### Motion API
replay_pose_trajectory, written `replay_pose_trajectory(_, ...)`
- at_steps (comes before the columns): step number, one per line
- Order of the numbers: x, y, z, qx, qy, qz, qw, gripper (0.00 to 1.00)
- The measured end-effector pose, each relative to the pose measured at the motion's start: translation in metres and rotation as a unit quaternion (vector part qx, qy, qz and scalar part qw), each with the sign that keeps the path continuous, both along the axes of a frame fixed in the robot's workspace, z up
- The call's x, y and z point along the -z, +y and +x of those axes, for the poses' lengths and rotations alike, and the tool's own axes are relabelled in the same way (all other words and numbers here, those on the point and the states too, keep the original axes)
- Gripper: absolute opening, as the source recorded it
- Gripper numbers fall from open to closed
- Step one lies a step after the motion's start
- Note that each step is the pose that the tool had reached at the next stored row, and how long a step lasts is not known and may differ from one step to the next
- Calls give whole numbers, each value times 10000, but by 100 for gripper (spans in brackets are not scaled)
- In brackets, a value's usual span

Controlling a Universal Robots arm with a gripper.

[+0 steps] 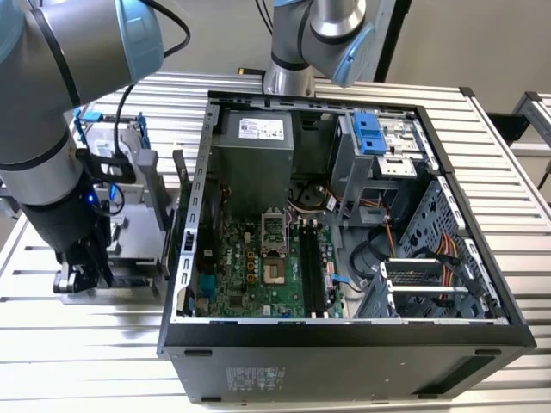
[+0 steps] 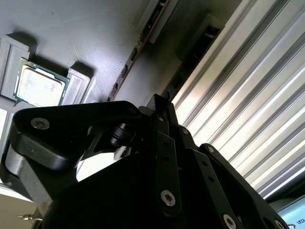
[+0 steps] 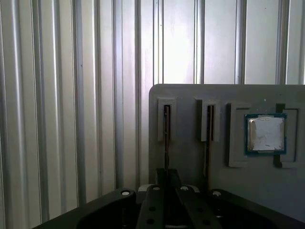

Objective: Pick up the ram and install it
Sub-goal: 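Pick up the ram and move it above insertion slot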

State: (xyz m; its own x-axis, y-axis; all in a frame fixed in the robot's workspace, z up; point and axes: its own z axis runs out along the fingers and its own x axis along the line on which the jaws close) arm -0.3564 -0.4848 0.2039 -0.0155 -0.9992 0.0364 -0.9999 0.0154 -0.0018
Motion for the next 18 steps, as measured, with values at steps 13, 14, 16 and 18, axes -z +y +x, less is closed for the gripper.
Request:
replay_pose_trajectory(13, -94, -1, 1, -1, 0, 0, 10000, 0)
replay_pose_trajectory(14, -102, -1, 1, -1, 0, 0, 10000, 0)
replay_pose_trajectory(16, -117, 0, 0, -1, 0, 0, 10000, 0)
replay_pose_trajectory(18, -131, 0, -1, 0, 0, 0, 10000, 0)
